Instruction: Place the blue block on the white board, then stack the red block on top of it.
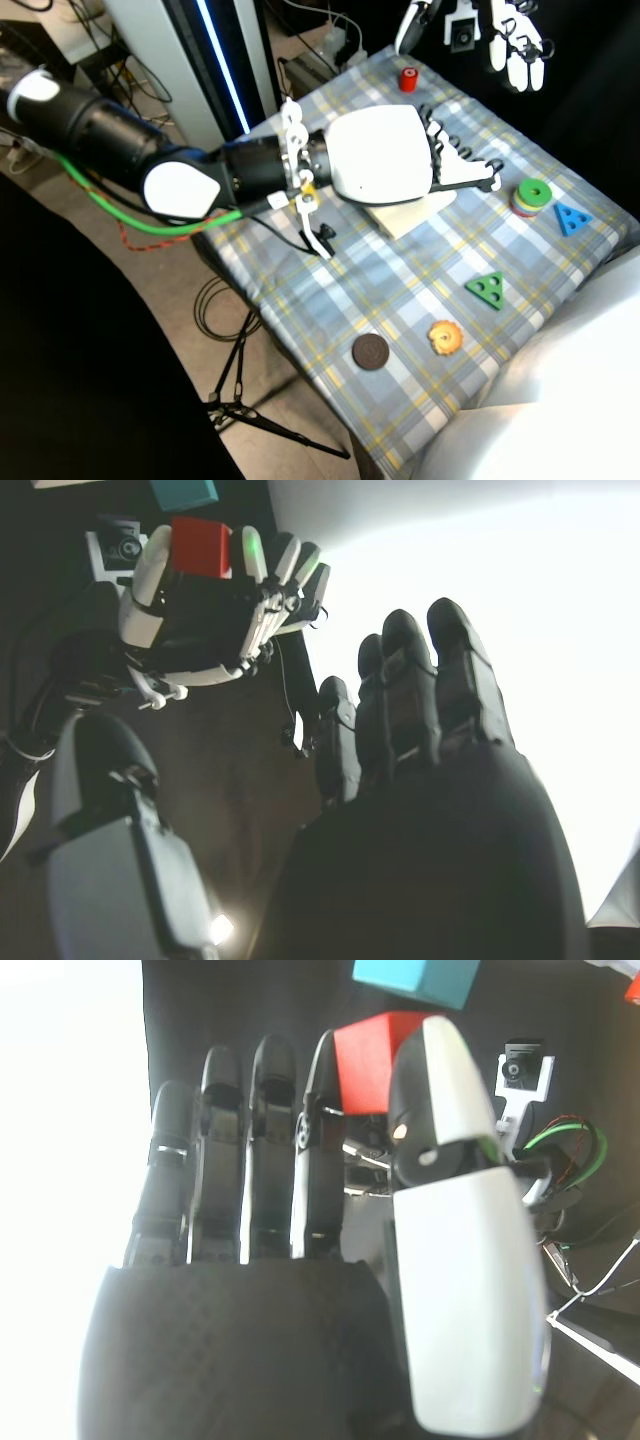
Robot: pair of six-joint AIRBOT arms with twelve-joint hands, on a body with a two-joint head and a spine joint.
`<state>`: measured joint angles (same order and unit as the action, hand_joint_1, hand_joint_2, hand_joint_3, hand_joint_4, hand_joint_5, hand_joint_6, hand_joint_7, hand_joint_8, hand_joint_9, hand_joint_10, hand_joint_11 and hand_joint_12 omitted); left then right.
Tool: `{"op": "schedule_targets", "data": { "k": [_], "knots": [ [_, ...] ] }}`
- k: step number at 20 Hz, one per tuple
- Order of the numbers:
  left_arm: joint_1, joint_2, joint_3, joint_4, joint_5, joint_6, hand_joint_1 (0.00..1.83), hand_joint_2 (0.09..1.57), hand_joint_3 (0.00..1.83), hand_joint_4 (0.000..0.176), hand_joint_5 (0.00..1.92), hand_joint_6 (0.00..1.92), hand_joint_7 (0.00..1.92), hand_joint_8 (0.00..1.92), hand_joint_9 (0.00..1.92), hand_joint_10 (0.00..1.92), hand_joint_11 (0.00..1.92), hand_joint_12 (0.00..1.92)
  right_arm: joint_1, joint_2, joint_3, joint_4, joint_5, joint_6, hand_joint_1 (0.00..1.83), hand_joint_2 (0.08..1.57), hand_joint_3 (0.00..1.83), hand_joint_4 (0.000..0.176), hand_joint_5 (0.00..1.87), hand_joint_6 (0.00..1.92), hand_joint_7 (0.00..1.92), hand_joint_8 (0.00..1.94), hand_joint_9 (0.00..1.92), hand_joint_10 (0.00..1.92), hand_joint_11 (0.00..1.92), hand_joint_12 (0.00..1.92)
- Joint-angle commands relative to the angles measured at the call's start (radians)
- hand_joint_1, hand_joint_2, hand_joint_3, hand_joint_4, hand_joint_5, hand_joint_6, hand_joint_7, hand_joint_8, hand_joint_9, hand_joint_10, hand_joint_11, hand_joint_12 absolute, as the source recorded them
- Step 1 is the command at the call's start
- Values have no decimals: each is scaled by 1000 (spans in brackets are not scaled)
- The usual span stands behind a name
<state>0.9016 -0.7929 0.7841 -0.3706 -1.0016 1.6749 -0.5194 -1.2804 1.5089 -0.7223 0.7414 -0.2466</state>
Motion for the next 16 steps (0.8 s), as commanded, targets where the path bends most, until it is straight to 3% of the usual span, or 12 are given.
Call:
{"op": "schedule_targets", "data": {
  "k": [1, 3, 4, 5, 6, 13, 16],
  "knots": [
    [-13, 4, 2, 25, -117, -7, 769, 833, 4, 169, 251, 0, 248, 0, 238, 0, 0, 341, 19, -3, 3, 52, 88, 6, 1119, 1114, 3, 0, 972, 986, 731, 4, 566, 1, 0, 951],
    [-13, 3, 2, 25, -117, -7, 760, 831, 0, 170, 248, 1, 253, 1, 246, 2, 0, 372, 19, -4, 5, 52, 88, 6, 1085, 1125, 2, 0, 946, 1030, 702, 3, 536, 1, 0, 954],
    [-13, 3, 2, 25, -117, -7, 776, 824, 0, 165, 250, 1, 254, 1, 250, 2, 0, 349, 19, -5, 5, 52, 88, 6, 1072, 1057, 0, 0, 802, 430, 678, 4, 508, 6, 0, 887],
    [-14, 3, 2, 25, -117, -7, 779, 825, 0, 162, 249, 0, 252, 0, 249, 1, 0, 342, 19, -5, 5, 52, 88, 6, 1069, 1037, 0, 0, 819, 161, 677, 2, 502, 3, 0, 889],
    [-14, 3, 2, 25, -118, -7, 776, 829, 1, 164, 249, 0, 248, 0, 241, 1, 0, 320, 19, -6, 5, 52, 87, 6, 1048, 1032, 0, 0, 822, 57, 669, 1, 501, 1, 0, 906],
    [-15, 3, 0, 26, -122, -7, 783, 829, 0, 165, 259, 2, 255, 0, 247, 1, 0, 319, 19, -6, 6, 52, 86, 6, 991, 1023, 0, 0, 765, 0, 635, 0, 511, 3, 27, 975],
    [-14, 4, -2, 24, -136, -8, 791, 822, 0, 164, 260, 1, 252, 1, 246, 0, 0, 354, 19, -5, -5, 62, 87, 6, 959, 1009, 0, 7, 542, 0, 536, 0, 505, 0, 61, 1027]
  ]
}}
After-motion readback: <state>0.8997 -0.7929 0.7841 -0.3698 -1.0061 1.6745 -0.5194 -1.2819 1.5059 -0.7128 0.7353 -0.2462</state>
